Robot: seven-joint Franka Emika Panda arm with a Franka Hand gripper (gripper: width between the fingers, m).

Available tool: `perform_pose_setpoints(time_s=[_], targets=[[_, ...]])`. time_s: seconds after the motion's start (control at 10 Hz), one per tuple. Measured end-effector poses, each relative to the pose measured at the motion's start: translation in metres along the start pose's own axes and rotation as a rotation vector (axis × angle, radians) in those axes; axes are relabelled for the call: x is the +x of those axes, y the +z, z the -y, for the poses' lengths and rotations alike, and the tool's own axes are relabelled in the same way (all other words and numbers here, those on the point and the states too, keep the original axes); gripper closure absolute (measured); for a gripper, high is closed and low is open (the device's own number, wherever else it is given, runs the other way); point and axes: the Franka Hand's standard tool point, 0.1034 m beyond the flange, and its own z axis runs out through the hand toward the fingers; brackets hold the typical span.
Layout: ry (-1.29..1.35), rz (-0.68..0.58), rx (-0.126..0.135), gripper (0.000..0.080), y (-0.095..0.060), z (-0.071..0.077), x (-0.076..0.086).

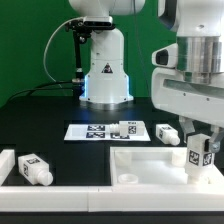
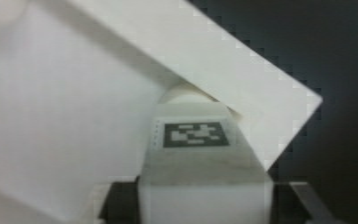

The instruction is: Assemble one leg

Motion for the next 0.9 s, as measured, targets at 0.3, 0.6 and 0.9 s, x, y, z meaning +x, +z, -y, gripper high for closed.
perform_pose_setpoints(time_s=[0.3,0.6,0.9], targets=[[0.302,0.02,0.018,0.0514,0.0004,0.0004,-0.0002],[0.053,0.014,0.02,0.0301,0.0002,0.0003,0.0033],[-0.432,0.015,0.015,0.0158,0.0005,0.0028,0.0009]])
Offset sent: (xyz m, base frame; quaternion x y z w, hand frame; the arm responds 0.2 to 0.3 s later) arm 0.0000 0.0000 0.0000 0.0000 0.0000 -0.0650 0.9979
